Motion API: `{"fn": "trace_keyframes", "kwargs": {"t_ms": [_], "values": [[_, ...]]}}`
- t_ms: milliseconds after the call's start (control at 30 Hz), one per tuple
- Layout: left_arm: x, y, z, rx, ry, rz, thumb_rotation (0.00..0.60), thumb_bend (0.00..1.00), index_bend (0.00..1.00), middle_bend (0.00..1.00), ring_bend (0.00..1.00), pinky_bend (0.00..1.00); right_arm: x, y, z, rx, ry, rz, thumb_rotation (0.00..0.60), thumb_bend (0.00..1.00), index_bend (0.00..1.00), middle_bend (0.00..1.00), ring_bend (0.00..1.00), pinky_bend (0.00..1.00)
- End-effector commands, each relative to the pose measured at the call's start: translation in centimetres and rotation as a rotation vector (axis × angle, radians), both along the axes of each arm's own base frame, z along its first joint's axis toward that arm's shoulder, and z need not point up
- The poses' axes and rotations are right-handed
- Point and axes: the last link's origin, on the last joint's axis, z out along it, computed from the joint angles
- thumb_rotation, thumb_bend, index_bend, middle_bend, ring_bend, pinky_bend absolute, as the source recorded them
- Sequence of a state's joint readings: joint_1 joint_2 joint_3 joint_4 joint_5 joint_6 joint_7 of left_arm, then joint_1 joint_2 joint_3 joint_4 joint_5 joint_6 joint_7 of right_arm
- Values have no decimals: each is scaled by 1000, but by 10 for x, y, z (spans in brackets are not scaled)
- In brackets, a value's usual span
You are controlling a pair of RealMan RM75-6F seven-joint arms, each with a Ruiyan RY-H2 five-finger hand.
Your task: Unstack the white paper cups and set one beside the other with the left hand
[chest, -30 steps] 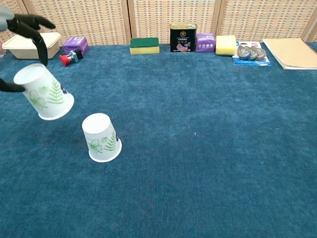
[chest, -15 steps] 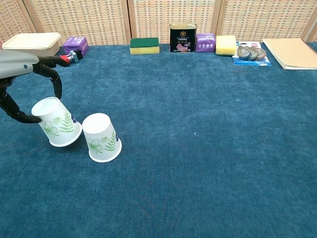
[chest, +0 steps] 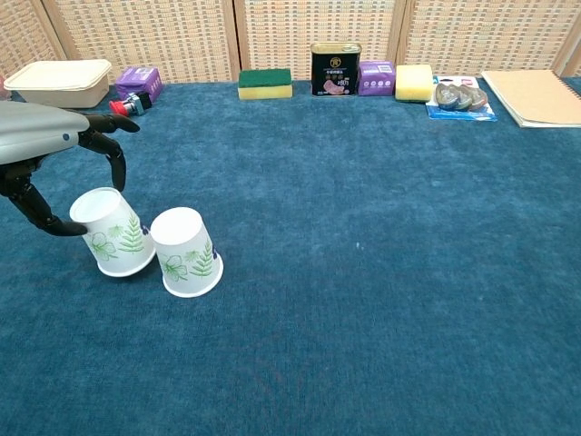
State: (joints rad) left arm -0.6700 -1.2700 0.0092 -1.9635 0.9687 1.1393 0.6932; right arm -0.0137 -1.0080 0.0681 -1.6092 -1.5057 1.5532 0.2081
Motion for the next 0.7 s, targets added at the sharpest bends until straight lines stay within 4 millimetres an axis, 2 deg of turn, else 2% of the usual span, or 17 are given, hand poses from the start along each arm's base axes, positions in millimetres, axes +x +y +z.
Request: {"fn": "trace_keyframes", "kwargs": {"t_ms": [33,467,700], "values": [[1,-1,-2,-3,1,-1,600,215,400,0,0,22,0,0,0,0,1,0,600,0,84,0,0,0],[2,-1,-3,0,8,0,600,216,400,0,0,22,0,0,0,2,0,-1,600,0,83,0,0,0],[1,-3,-2,-2,19,6,600,215,320,0,0,22,0,0,-1,7,2,0,600,0,83,0,0,0]]}}
